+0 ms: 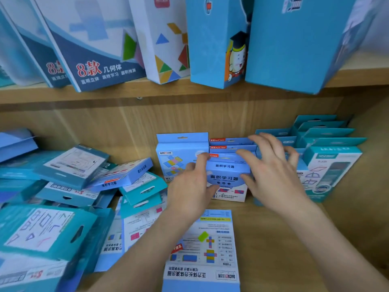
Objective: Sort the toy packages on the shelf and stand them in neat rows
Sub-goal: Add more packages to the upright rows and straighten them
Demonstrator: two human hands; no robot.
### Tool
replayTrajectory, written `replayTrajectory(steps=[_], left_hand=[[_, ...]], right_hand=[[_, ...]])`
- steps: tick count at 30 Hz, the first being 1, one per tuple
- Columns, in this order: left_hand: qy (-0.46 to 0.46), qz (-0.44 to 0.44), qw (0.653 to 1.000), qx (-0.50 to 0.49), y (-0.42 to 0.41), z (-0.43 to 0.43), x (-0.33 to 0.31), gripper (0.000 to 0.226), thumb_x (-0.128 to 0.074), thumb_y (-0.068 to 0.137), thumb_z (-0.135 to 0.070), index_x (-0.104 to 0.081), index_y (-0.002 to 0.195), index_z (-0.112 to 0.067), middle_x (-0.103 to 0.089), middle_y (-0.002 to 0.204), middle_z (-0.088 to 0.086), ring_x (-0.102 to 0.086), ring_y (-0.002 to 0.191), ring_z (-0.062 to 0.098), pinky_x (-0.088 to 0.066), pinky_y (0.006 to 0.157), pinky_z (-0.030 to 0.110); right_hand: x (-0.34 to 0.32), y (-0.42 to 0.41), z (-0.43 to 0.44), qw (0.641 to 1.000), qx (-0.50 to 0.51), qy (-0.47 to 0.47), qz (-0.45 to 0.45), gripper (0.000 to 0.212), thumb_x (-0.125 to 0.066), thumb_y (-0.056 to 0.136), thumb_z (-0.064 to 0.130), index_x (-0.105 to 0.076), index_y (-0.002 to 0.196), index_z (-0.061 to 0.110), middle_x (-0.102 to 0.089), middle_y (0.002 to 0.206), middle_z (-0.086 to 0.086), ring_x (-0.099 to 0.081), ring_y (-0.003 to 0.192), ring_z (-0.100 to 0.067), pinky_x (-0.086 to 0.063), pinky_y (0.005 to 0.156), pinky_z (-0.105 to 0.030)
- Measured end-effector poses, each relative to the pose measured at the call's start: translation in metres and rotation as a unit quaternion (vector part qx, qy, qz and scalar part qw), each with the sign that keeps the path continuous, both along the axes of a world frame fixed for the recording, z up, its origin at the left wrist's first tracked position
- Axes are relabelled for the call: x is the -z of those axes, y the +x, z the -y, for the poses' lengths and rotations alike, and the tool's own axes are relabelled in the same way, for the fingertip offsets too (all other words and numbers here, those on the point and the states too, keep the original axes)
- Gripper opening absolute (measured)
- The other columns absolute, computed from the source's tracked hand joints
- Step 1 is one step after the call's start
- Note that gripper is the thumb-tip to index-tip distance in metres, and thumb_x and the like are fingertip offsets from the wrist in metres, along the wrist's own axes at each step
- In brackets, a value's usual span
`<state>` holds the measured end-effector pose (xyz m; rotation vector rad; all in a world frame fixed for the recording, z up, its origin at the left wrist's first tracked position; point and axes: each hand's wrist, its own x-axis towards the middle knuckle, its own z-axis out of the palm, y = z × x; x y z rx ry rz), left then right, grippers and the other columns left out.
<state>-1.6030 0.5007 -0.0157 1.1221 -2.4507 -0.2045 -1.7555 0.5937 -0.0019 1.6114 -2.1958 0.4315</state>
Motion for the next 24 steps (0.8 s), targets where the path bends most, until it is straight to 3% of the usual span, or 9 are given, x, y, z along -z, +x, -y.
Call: replayTrajectory(steps=[8,12,19,24], left_hand=[[0.016,-0.025,0.999,0.016,-0.01,0.02,0.003,0.068,-0.063,0.084,-0.044,-0.018,0.136,-0.045,-0.052,0.065,-0.008,-0.065,0.078,0.024,-0.048,0.065,0.033],[0.029,-0.015,0.999,0.004,-0.018,0.02,0.005,0.064,-0.064,0.082,-0.048,-0.027,0.133,-0.04,-0.068,0.083,0.001,-0.065,0.086,0.027,-0.051,0.072,0.037],[-0.032,0.023,0.999,-0.017,-0.036,0.009,0.005,0.061,-0.061,0.083,-0.052,-0.031,0.132,-0.031,-0.07,0.088,0.006,-0.066,0.084,0.031,-0.048,0.067,0.035],[-0.067,0.062,0.996,-0.023,-0.038,0.005,0.006,0.065,-0.055,0.088,-0.052,-0.024,0.14,-0.027,-0.068,0.09,0.006,-0.066,0.084,0.028,-0.043,0.062,0.033]], right_hand=[[0.006,-0.022,-0.029,0.99,0.025,-0.093,0.101,0.052,-0.067,0.081,0.02,-0.049,0.13,0.022,-0.049,0.134,-0.002,-0.036,0.128,-0.022,-0.033,0.095,-0.05],[0.011,-0.026,-0.034,0.99,0.017,-0.086,0.11,0.053,-0.066,0.082,0.017,-0.048,0.132,0.019,-0.047,0.135,-0.005,-0.036,0.129,-0.024,-0.036,0.097,-0.051],[0.014,-0.027,-0.036,0.99,-0.002,-0.091,0.106,0.045,-0.067,0.082,0.011,-0.055,0.125,0.012,-0.048,0.135,-0.01,-0.038,0.127,-0.027,-0.039,0.101,-0.044],[0.015,-0.031,-0.039,0.993,-0.002,-0.076,0.091,0.037,-0.067,0.082,0.012,-0.06,0.119,0.008,-0.048,0.136,-0.01,-0.037,0.129,-0.026,-0.034,0.104,-0.037]])
